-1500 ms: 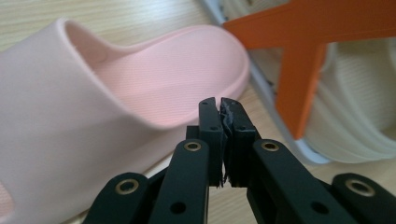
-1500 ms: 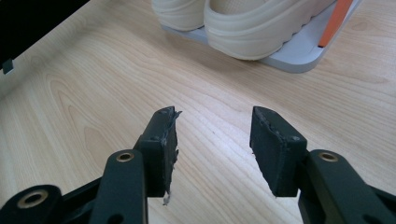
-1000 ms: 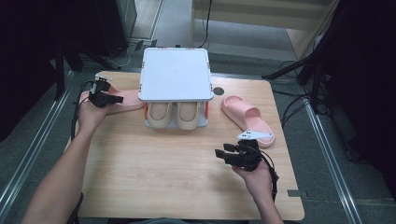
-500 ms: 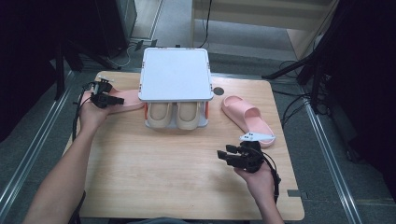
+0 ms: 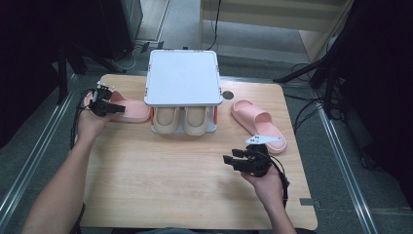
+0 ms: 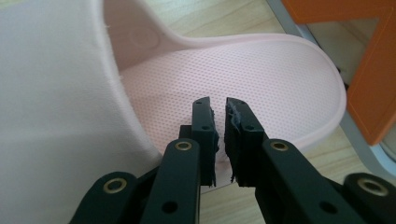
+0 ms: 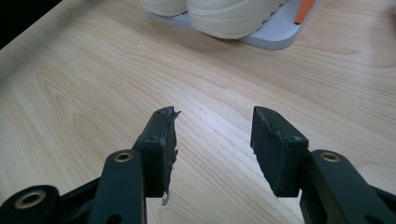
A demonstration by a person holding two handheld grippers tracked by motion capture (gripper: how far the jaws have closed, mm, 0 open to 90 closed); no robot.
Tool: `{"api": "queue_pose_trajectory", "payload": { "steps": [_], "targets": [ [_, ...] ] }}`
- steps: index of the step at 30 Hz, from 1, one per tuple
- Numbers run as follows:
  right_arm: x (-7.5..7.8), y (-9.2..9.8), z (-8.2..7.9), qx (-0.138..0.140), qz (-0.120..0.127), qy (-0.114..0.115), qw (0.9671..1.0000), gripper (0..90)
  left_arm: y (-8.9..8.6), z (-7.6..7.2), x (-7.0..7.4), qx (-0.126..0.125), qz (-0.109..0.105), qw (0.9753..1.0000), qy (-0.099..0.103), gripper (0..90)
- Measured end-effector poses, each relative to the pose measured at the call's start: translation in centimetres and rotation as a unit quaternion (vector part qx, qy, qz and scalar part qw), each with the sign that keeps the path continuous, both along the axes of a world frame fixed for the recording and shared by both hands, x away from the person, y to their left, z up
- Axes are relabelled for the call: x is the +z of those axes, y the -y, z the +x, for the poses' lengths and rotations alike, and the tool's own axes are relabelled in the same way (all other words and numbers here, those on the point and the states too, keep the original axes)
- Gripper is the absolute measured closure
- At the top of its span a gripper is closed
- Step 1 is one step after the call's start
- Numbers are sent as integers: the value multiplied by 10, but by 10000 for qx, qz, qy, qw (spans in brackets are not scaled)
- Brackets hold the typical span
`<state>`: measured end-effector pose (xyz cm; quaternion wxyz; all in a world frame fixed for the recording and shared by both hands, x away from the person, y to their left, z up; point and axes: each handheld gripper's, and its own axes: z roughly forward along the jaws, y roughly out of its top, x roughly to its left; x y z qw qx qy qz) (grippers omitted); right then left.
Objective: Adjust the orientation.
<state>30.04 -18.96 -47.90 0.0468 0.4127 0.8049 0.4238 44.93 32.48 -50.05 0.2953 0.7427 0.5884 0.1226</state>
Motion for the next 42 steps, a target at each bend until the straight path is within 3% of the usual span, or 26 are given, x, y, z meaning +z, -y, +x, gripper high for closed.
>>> {"api": "queue_pose_trajectory", "payload": {
  "steps": [5, 19, 21, 23, 28, 31, 33, 36, 42],
  "targets": [
    [0, -4, 4, 69, 1, 9, 10000, 511, -8, -7, 0, -9, -50, 10000, -37, 810],
    [1, -26, 20, 459, -39, -13, 9989, 510, -40, -36, -4, 338, -88, 9993, -96, 791],
    [0, -29, 22, 535, -45, -19, 9986, 510, -45, -39, -2, 343, -392, 9985, -153, 767],
    [0, -32, 24, 575, -49, -31, 9983, 510, -47, -44, 5, 288, -758, 9967, -23, 722],
    [1, -38, 27, 654, -60, -52, 9978, 509, -40, -56, 25, 185, -438, 9986, 227, 577],
    [1, -38, 27, 675, -58, -30, 9977, 508, -41, -61, 34, 244, -346, 9983, 397, 485],
    [2, -38, 28, 673, -47, -39, 9977, 508, -44, -64, 37, 294, -413, 9977, 450, 443],
    [2, -38, 28, 667, -45, -33, 9978, 506, -49, -66, 38, 373, -420, 9972, 496, 405],
    [1, -35, 26, 625, -57, -32, 9980, 503, -60, -61, 26, 571, -389, 9970, 344, 390]
  ]
}}
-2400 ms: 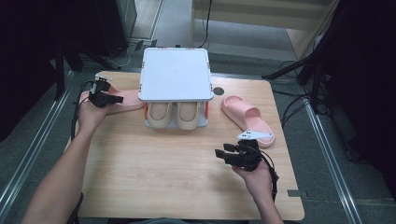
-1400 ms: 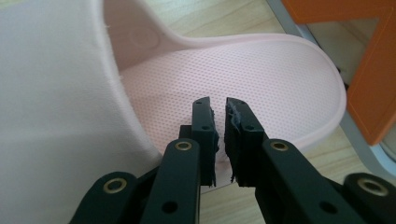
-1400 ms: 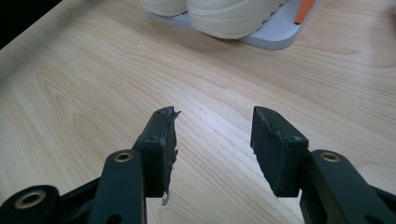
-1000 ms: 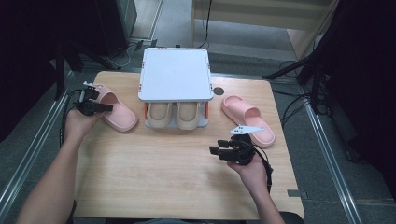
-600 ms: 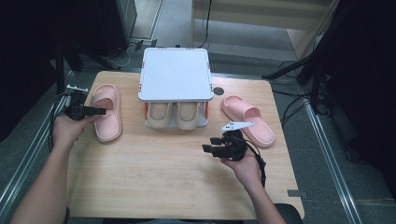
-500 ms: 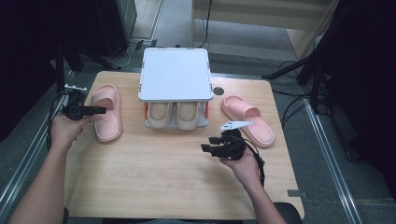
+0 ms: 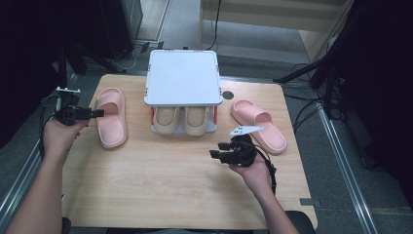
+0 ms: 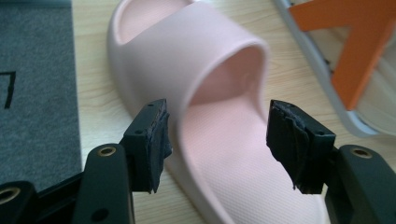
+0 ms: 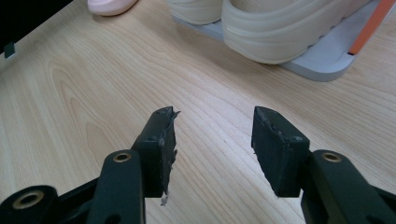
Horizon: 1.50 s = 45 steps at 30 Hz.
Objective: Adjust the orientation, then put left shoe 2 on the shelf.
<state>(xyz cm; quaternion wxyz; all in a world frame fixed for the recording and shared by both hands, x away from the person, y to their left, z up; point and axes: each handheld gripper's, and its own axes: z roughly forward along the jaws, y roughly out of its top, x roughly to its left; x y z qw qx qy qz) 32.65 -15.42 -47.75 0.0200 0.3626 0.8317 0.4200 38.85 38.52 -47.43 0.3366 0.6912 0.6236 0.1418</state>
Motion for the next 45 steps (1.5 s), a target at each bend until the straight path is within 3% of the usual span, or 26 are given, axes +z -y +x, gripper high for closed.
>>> {"api": "queue_pose_trajectory", "payload": {
  "steps": [5, 9, 18, 21, 23, 27, 33, 38, 40, 45],
  "targets": [
    [0, 5, -4, -99, -2, 7, 10000, 502, -9, 9, -15, 129, 39, 9998, -130, 406],
    [0, 12, -8, -208, -4, 12, 9998, 501, -12, 16, -26, 180, -90, 9997, -145, 406],
    [-1, 25, -18, -447, -11, 14, 9990, 499, -7, 34, -40, 261, 136, 9992, -261, 426],
    [-2, 30, -21, -519, -20, 2, 9987, 499, -4, 38, -40, 394, 242, 9988, -178, 450],
    [-2, 32, -23, -565, -18, 12, 9984, 499, -3, 40, -39, 319, 299, 9989, -159, 499],
    [-2, 36, -25, -659, -19, 3, 9978, 499, 1, 44, -40, 308, 198, 9992, -147, 555],
    [-2, 38, -28, -694, -23, -17, 9976, 499, -2, 47, -39, 416, 68, 9987, -293, 628],
    [-2, 38, -28, -679, -3, 10, 9977, 499, -7, 45, -37, 508, -17, 9981, -353, 761],
    [-2, 38, -27, -676, -7, -1, 9977, 498, -9, 45, -38, 518, -226, 9975, -415, 790],
    [-2, 36, -25, -657, -7, -11, 9978, 497, -11, 46, -36, 518, -447, 9960, -583, 807]
  ]
}}
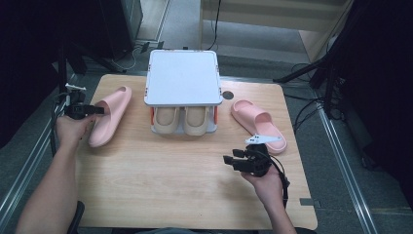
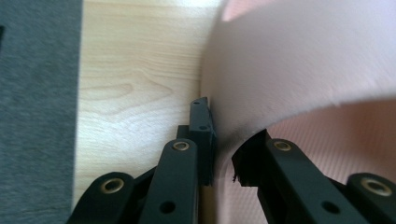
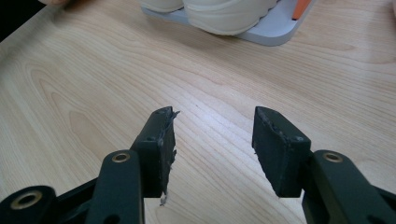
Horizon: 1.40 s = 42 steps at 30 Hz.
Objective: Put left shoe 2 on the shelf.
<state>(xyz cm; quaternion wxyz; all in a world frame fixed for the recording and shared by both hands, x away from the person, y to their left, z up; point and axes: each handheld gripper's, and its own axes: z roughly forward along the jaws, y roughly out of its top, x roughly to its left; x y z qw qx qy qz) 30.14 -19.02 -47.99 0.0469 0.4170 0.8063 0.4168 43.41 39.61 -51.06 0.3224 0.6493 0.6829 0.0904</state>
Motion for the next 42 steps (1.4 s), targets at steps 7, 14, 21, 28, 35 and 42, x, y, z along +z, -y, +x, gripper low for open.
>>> {"api": "queue_pose_trajectory", "payload": {
  "steps": [7, 14, 21, 28, 35, 42],
  "targets": [
    [2, -4, 1, 46, 40, 43, 10000, 497, 9, 1, 5, -109, 54, 9999, -4, 809],
    [3, -12, 5, 263, 36, 66, 9996, 497, 17, 5, 27, -69, 154, 9998, 53, 807],
    [4, -20, 11, 417, 61, 95, 9991, 497, 26, 13, 61, -133, 312, 9993, 141, 804],
    [3, -26, 17, 496, 66, 94, 9987, 497, 32, 18, 85, -151, 320, 9993, 124, 804],
    [4, -29, 19, 564, 64, 72, 9984, 497, 41, 25, 108, -227, 364, 9990, 124, 800],
    [4, -28, 19, 579, 76, 100, 9982, 497, 52, 32, 130, -254, 462, 9984, 214, 799]
  ]
}}
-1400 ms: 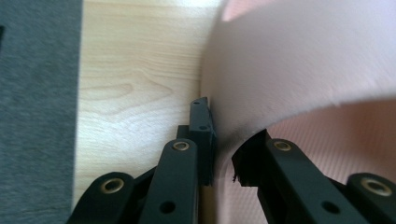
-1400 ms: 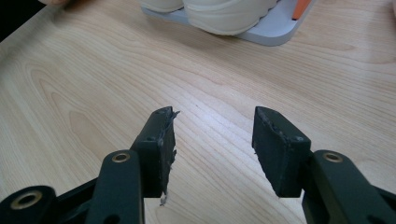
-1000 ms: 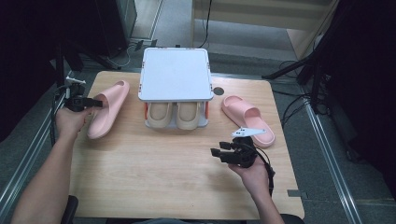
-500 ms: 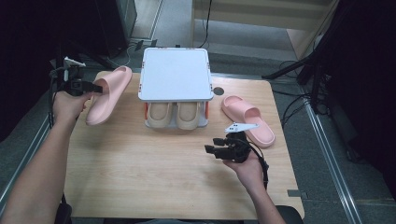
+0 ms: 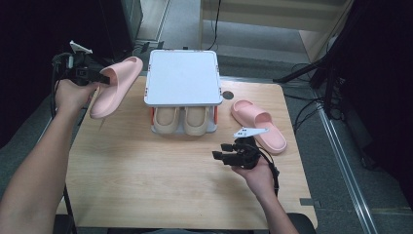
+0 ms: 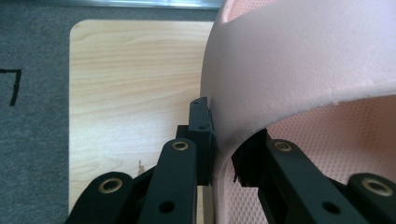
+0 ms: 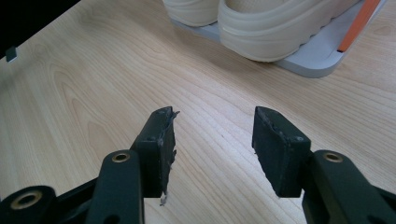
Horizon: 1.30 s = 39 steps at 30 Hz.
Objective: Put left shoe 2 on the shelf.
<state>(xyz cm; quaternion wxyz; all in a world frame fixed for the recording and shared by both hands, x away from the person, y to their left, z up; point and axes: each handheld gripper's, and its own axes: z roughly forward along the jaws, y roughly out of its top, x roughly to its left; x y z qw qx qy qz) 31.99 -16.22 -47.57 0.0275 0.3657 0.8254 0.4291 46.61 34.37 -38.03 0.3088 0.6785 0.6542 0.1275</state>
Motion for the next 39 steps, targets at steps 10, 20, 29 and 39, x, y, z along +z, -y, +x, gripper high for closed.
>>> {"api": "queue_pose_trajectory", "payload": {
  "steps": [10, 20, 29, 39],
  "targets": [
    [1, 1, 0, 66, 18, -1, 10000, 497, 21, 13, 32, -139, 152, 9998, -14, 792],
    [1, 0, -1, 107, 28, -8, 9999, 497, 52, 30, 58, -300, 250, 9992, 61, 775],
    [1, 0, -1, 118, 38, -17, 9999, 497, 83, 46, 63, -422, 393, 9983, 26, 777],
    [1, 2, -1, 95, 45, -32, 9999, 497, 115, 64, 57, -502, 404, 9979, 18, 763]
  ]
}}
